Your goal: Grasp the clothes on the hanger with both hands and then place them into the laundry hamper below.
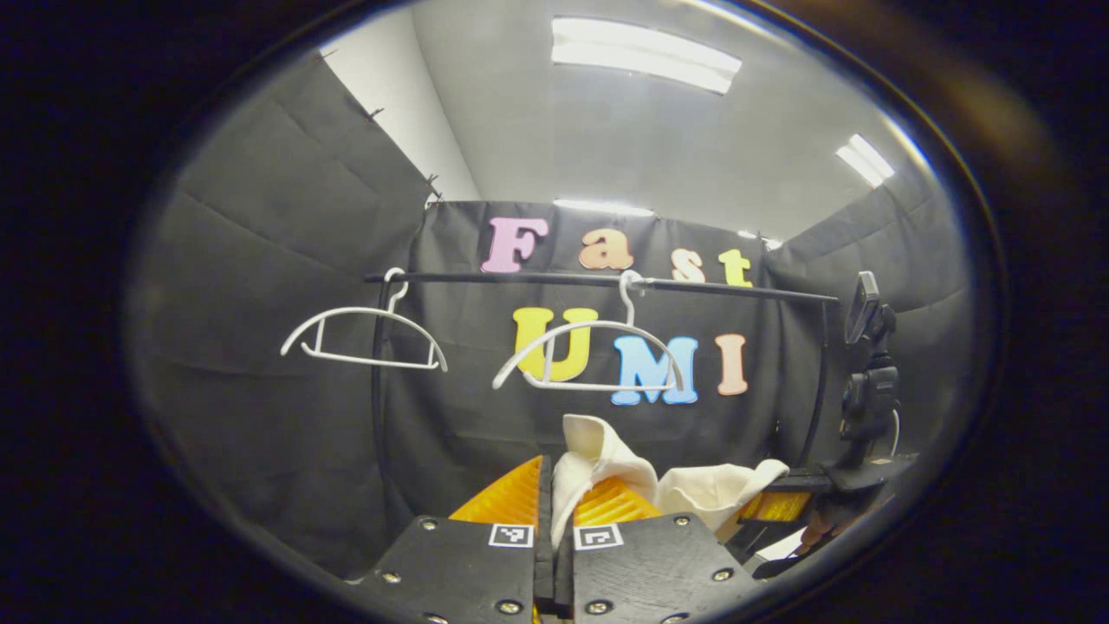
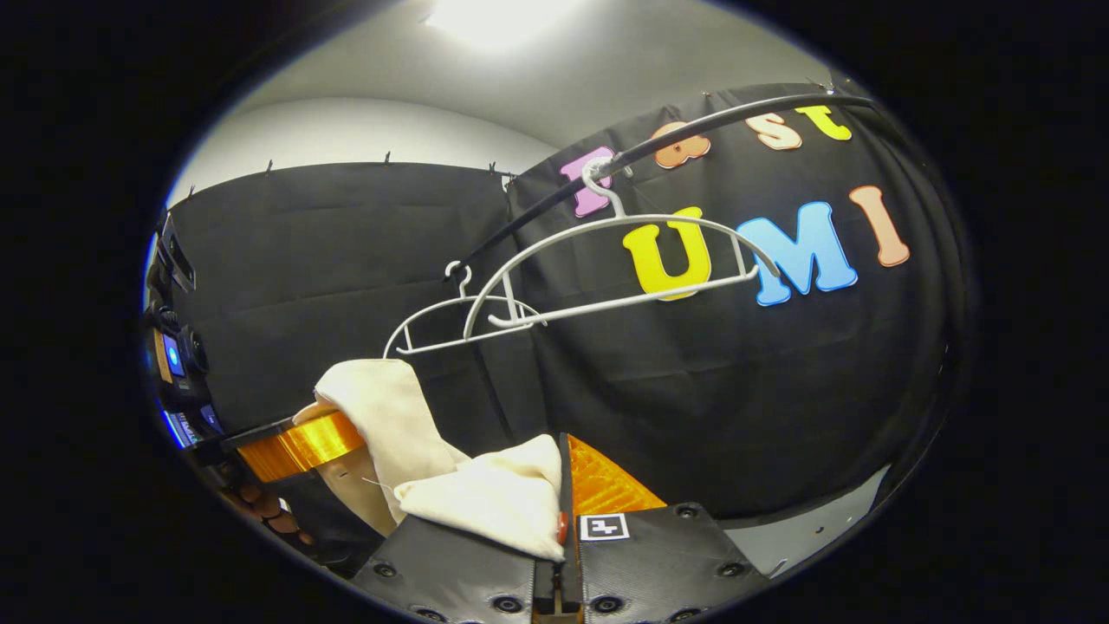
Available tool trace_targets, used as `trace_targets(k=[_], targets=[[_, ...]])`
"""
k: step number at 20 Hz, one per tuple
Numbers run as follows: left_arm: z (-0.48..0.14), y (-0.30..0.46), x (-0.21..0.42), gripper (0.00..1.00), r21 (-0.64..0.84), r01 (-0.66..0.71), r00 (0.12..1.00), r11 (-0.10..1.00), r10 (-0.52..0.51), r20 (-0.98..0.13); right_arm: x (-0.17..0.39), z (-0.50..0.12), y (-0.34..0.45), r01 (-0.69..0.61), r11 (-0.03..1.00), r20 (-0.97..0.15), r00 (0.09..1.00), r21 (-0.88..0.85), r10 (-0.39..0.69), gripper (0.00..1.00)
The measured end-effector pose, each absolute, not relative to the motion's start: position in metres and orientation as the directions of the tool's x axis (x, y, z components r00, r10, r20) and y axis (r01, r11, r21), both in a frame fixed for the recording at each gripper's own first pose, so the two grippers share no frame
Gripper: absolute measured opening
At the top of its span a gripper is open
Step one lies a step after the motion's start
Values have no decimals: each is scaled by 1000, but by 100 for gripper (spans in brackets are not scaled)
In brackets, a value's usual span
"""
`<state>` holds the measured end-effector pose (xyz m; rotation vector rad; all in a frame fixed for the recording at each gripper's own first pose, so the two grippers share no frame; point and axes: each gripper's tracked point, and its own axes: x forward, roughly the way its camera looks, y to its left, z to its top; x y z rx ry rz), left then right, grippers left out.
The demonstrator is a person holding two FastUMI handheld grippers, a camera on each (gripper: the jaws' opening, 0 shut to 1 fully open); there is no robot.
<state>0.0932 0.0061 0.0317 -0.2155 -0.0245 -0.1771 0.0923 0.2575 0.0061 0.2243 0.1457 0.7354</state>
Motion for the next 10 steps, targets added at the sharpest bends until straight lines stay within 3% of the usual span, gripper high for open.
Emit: trace_targets(k=[10], targets=[[-104, -10, 97, 1, -205, 164, 972, 965, -193, -134, 81, -128, 242, -554, 802, -247, 764, 222, 596, 9]])
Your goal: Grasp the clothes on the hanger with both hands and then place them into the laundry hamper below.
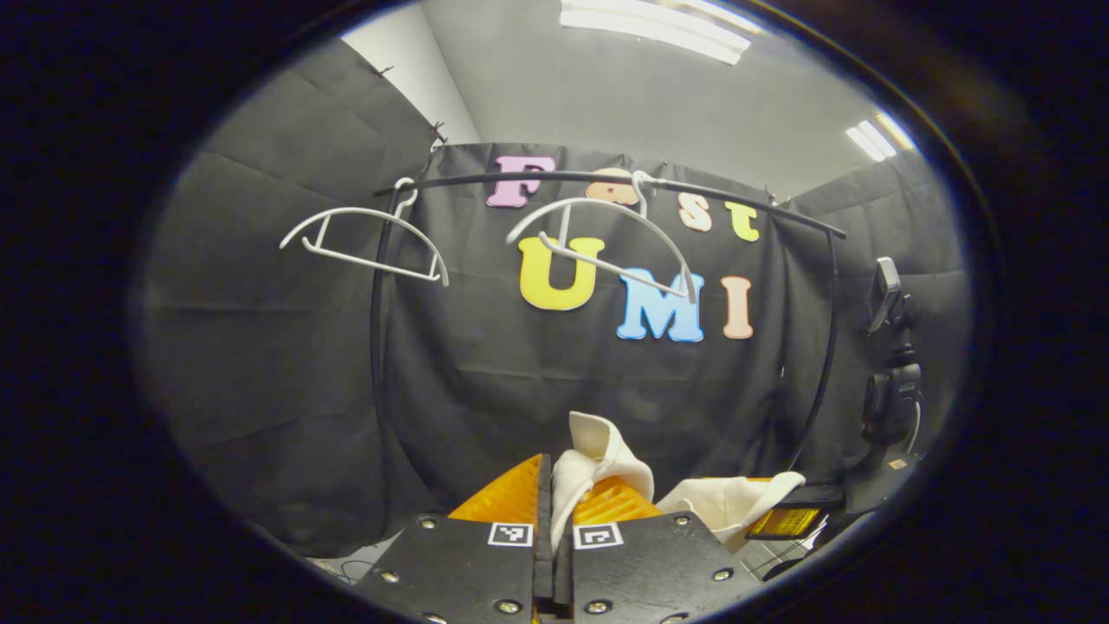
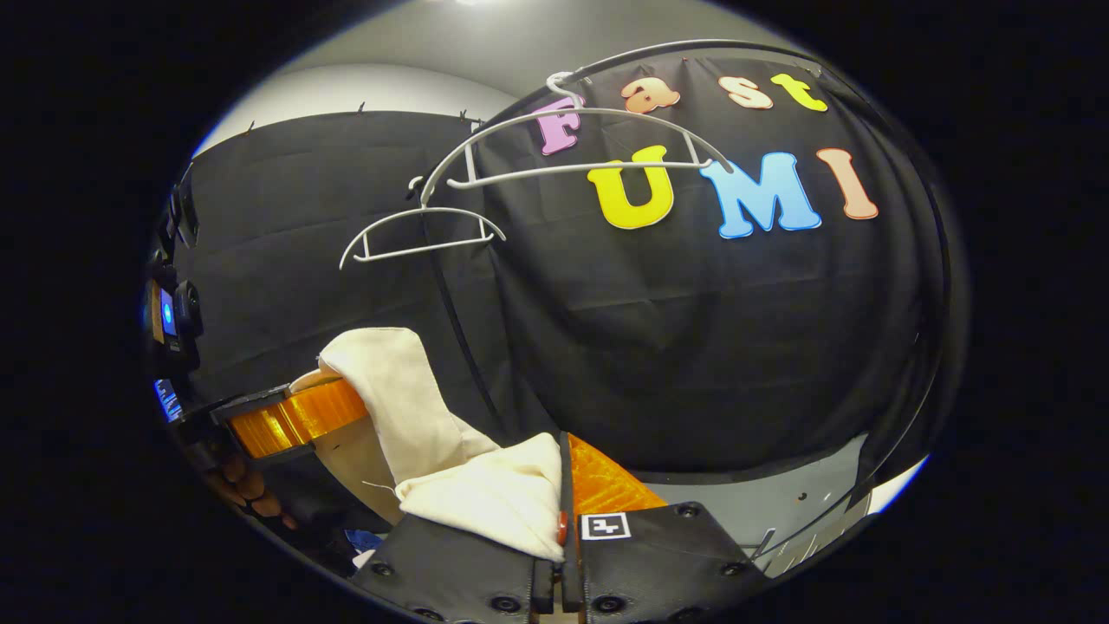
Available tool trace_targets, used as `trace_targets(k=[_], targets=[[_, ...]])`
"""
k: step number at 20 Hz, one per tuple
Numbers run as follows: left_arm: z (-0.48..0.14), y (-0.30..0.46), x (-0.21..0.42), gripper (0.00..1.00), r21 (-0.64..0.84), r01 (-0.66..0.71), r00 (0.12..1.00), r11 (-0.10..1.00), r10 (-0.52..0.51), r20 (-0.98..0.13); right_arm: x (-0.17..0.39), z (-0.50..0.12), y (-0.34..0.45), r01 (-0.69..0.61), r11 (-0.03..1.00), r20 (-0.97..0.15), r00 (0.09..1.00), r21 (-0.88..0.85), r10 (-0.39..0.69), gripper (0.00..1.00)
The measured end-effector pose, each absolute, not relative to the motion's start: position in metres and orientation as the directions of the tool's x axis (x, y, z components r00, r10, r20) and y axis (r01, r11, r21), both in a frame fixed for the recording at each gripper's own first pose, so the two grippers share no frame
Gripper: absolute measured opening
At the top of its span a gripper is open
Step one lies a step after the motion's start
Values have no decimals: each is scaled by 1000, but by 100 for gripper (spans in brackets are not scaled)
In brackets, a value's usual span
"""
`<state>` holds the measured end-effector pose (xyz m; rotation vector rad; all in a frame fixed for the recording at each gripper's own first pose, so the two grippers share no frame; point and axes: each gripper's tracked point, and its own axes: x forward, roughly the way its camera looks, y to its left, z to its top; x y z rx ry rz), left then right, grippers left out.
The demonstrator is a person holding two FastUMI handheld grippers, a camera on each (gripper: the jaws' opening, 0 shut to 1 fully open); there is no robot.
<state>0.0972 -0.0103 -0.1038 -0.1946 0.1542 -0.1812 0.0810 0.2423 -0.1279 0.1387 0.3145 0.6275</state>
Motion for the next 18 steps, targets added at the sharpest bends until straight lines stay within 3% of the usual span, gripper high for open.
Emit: trace_targets(k=[6, 18], targets=[[-192, -21, 99, 2, -175, 151, 949, 973, -192, -251, 79, -208, 223, -483, 854, -341, 784, 193, 519, 8], [-359, -14, 87, 1, -102, 107, 855, 989, -144, -498, 89, -338, 212, -379, 908, -533, 738, 179, 413, 9]])
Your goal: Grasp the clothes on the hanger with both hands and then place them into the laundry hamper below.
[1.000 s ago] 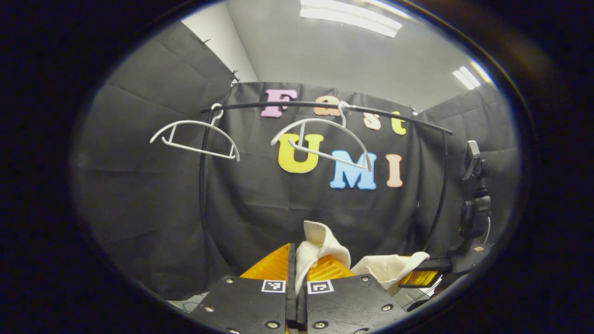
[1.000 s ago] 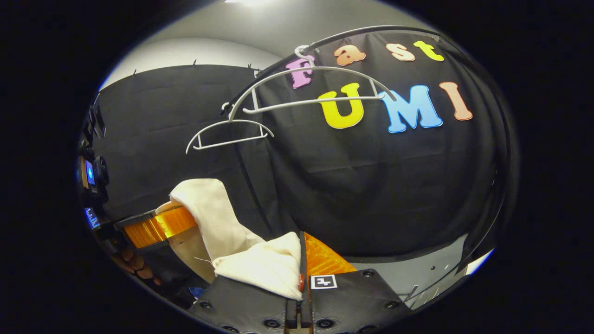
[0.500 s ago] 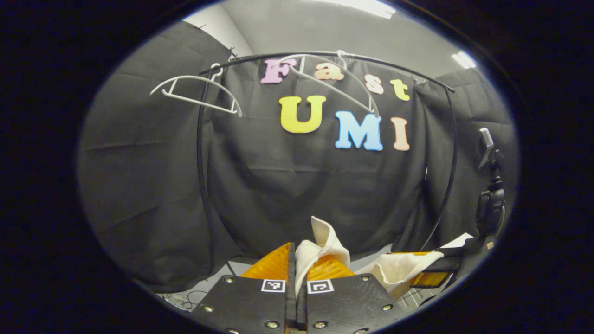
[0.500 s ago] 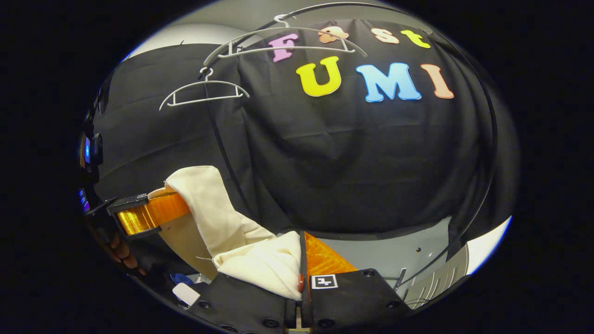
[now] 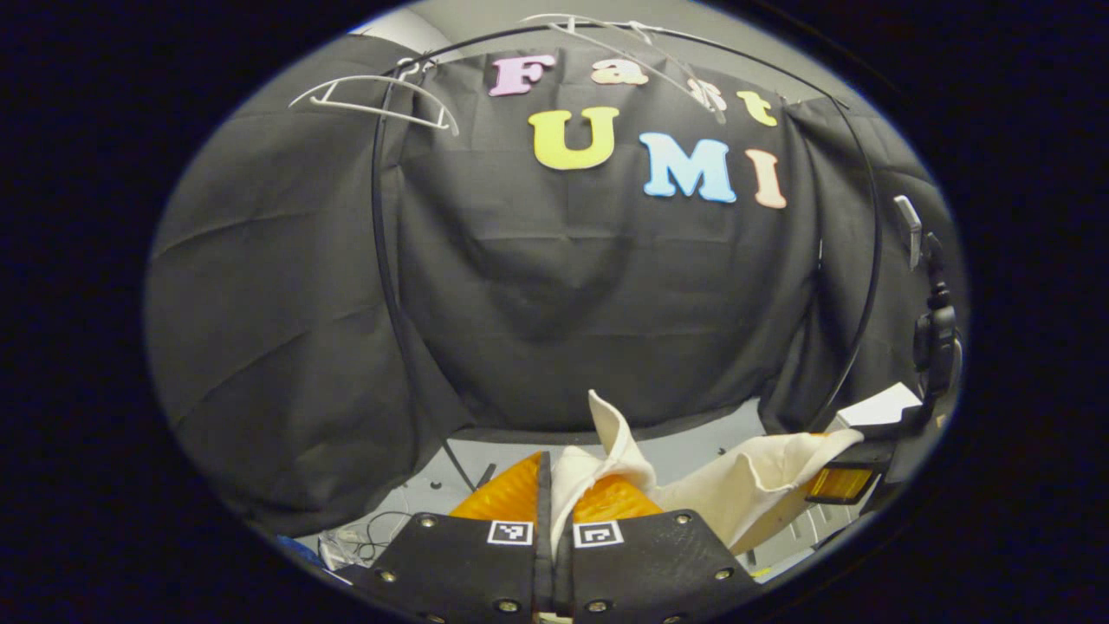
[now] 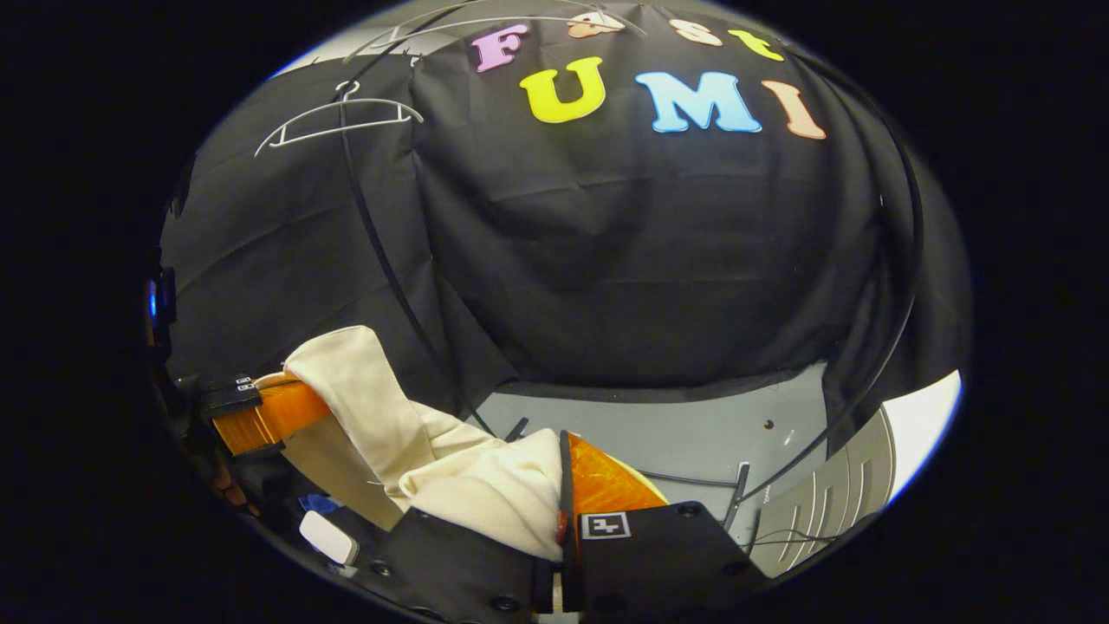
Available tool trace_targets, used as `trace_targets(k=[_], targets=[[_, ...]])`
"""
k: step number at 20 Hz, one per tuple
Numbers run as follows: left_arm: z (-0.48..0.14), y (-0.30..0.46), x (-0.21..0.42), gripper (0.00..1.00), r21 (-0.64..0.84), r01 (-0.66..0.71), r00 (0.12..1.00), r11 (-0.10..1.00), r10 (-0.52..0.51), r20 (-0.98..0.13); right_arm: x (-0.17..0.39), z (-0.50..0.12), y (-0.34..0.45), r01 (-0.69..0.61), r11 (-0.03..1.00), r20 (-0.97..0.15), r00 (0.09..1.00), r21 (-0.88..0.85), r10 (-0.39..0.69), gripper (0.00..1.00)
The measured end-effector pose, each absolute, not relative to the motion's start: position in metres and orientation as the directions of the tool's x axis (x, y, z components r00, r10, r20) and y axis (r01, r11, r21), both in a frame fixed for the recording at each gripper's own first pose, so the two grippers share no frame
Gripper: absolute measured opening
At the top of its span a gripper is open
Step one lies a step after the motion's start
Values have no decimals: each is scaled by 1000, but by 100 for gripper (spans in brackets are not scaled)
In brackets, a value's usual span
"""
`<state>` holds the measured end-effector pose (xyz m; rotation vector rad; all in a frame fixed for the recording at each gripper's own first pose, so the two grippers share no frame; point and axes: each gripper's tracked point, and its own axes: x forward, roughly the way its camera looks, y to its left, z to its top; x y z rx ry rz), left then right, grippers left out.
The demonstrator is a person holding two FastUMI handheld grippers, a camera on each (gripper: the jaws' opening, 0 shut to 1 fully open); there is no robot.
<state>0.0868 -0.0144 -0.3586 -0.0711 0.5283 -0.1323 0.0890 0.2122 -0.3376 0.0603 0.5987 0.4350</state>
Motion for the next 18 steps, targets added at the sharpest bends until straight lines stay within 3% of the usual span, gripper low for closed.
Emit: trace_targets(k=[6, 10, 11, 13, 14, 17, 18], targets=[[-435, -8, 80, 2, -63, 107, 760, 992, -123, -638, 76, -400, 215, -381, 916, -670, 649, 122, 359, 12], [-470, -11, 60, 3, -27, 147, 682, 989, -121, -721, 58, -428, 206, -392, 917, -748, 585, 76, 312, 24], [-480, -10, 48, 3, -37, 154, 658, 987, -131, -741, 58, -437, 206, -393, 917, -757, 577, 73, 308, 19], [-488, -9, 31, 4, -62, 154, 634, 986, -147, -759, 51, -439, 202, -397, 916, -771, 566, 57, 293, 19], [-486, -6, 30, 4, -65, 153, 636, 986, -148, -757, 49, -435, 201, -399, 915, -771, 565, 54, 293, 23], [-469, -2, 23, 50, -67, 164, 650, 984, -159, -743, 43, -430, 201, -410, 910, -768, 565, 55, 301, 36], [-463, 1, 22, 66, -55, 165, 660, 985, -151, -736, 42, -425, 202, -415, 908, -764, 566, 61, 310, 52]])
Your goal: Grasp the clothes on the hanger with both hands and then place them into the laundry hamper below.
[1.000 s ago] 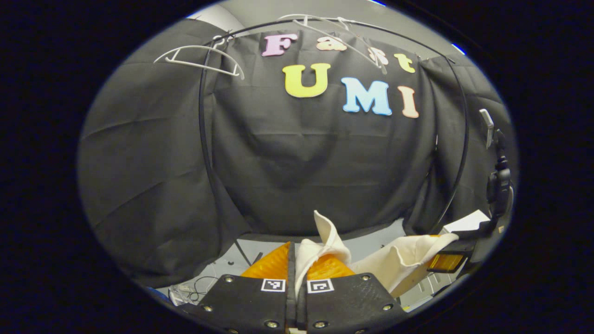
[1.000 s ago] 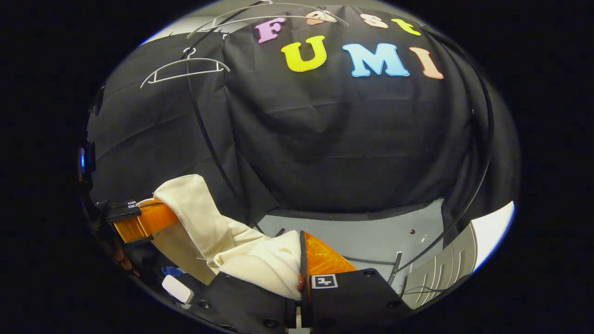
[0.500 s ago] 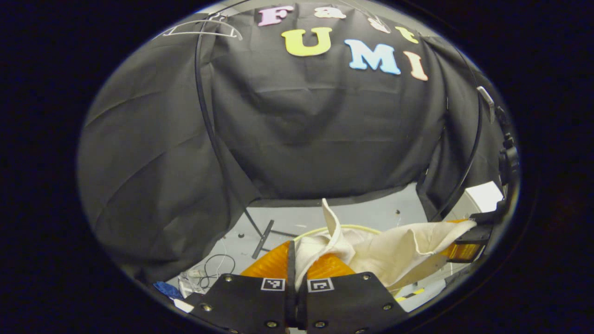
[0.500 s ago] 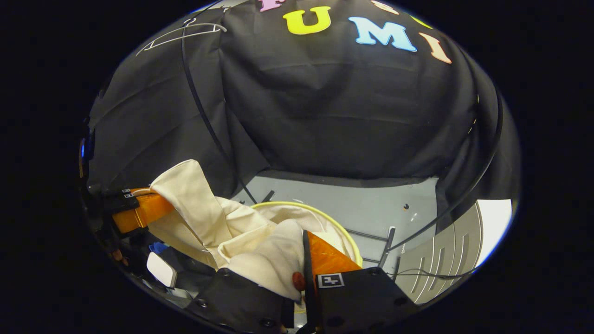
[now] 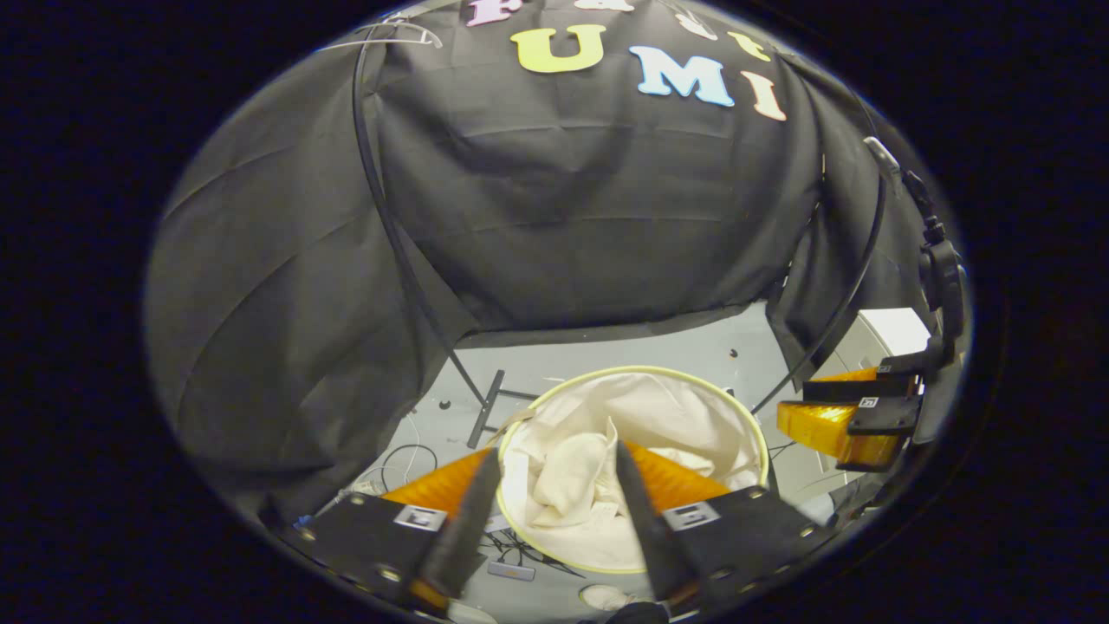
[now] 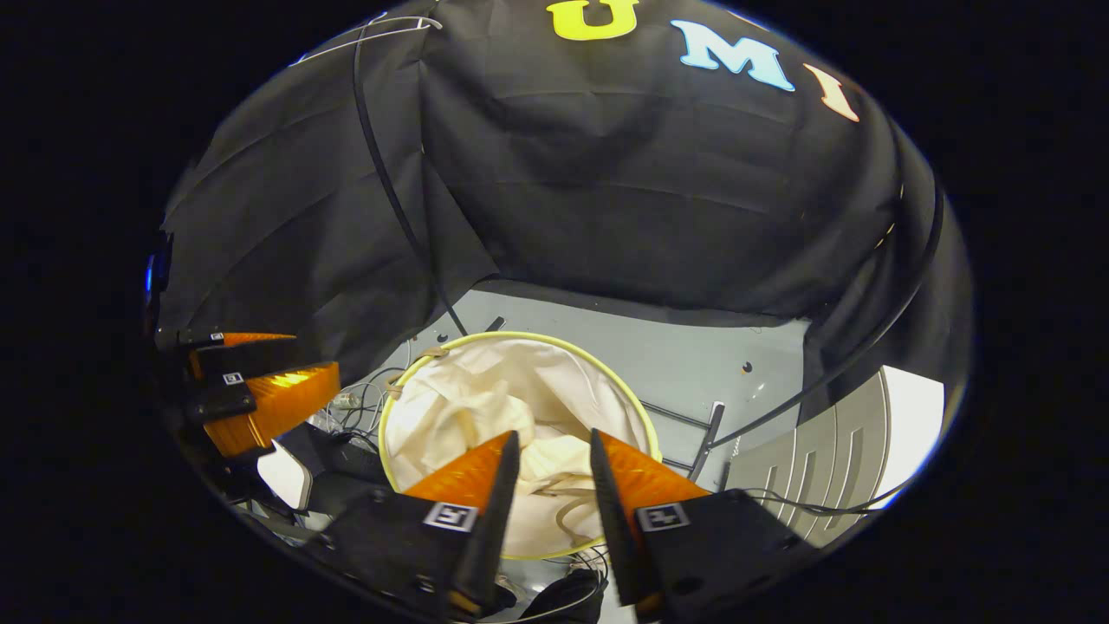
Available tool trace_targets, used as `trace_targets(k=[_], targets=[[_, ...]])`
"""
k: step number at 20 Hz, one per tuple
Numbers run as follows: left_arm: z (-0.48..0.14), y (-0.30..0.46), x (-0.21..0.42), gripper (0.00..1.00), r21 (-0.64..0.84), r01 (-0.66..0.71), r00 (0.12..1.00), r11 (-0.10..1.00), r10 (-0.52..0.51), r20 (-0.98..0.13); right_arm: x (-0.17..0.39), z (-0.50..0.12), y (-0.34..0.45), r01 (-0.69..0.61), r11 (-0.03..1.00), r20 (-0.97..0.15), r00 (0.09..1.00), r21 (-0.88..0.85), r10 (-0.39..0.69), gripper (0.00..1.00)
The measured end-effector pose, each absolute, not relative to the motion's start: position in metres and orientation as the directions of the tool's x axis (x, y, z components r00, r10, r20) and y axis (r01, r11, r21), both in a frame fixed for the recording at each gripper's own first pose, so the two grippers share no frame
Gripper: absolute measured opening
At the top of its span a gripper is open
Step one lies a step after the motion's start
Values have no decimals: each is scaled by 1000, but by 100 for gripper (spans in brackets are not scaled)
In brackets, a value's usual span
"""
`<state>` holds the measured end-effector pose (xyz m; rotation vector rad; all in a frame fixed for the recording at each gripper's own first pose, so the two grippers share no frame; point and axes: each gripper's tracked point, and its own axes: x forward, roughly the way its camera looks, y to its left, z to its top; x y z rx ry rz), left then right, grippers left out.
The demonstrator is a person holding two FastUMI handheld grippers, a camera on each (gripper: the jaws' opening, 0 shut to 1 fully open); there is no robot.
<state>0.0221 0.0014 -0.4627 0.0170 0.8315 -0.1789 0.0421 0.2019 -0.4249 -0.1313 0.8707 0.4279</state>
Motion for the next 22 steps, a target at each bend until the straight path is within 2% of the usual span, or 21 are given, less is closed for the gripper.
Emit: trace_targets(k=[2, 3, 10, 14, 15, 17, 22], targets=[[-446, 9, 23, 97, -23, 165, 688, 986, -132, -714, 44, -413, 199, -415, 908, -749, 587, 47, 307, 82], [-437, 10, 25, 97, -17, 166, 700, 986, -130, -702, 44, -406, 197, -412, 910, -739, 601, 38, 303, 98], [-364, 18, 36, 97, -13, 146, 778, 989, -123, -616, 49, -338, 195, -387, 922, -651, 694, 23, 308, 96], [-301, 26, 48, 96, -20, 130, 851, 991, -122, -511, 56, -281, 191, -365, 931, -560, 767, 21, 313, 96], [-285, 27, 51, 96, -28, 127, 866, 992, -124, -485, 59, -263, 188, -356, 934, -529, 789, 19, 311, 93], [-255, 29, 57, 96, -41, 121, 894, 992, -127, -430, 62, -233, 182, -338, 941, -477, 824, 21, 307, 96], [-170, 22, 65, 96, -72, 131, 946, 989, -147, -290, 66, -152, 150, -265, 964, -346, 903, 18, 254, 93]])
